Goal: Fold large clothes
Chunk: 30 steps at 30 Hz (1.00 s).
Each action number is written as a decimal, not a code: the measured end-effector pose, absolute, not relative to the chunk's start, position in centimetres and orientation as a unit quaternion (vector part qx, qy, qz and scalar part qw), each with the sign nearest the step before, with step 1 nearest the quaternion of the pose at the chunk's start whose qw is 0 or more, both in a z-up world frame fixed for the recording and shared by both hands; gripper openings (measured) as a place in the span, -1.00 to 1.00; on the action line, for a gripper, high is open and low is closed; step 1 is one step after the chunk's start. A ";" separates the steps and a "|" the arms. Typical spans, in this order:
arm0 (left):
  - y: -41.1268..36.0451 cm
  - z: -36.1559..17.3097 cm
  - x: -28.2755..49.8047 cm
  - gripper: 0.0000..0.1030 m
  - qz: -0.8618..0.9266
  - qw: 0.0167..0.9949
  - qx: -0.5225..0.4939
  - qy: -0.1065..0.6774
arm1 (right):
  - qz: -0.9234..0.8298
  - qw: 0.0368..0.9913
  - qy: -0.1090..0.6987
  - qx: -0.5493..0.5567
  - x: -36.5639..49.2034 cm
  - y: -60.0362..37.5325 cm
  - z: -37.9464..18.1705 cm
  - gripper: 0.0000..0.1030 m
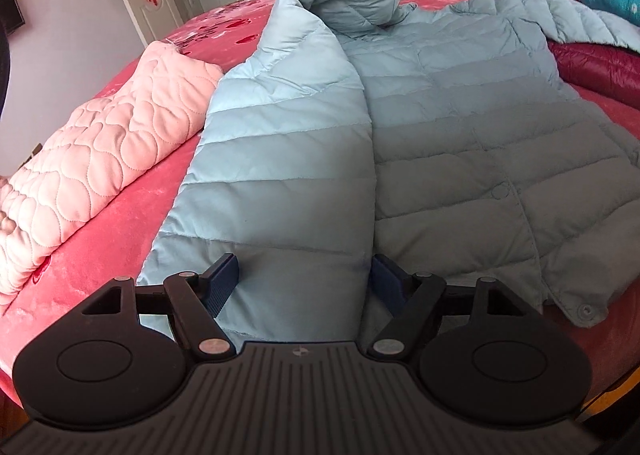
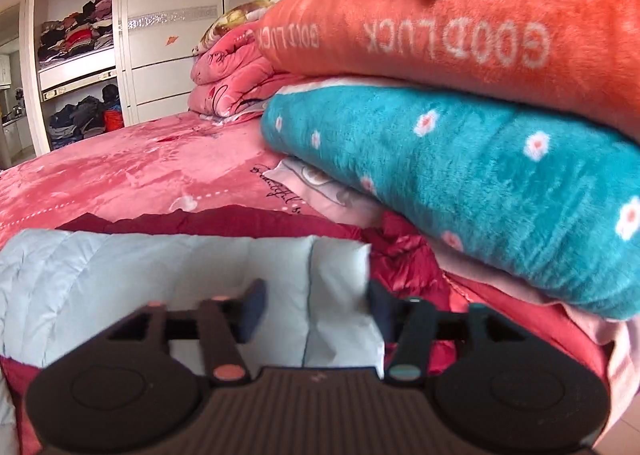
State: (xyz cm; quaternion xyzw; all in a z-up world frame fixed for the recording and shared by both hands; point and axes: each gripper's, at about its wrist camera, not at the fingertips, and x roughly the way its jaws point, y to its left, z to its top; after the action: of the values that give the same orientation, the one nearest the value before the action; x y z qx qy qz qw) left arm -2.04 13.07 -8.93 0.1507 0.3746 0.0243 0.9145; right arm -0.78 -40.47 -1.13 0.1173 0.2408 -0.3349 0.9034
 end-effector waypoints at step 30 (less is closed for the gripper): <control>25.3 9.0 8.4 -0.78 0.104 0.972 -0.112 0.179 | -0.097 0.980 0.171 0.020 -0.9 -15.4 -1.7 0.93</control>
State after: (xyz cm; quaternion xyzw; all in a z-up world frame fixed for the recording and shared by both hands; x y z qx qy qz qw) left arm 8.38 25.30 9.03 -0.1123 0.1788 0.1044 0.9719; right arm -0.94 -15.41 -1.67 0.0198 0.1712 -0.0973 0.9802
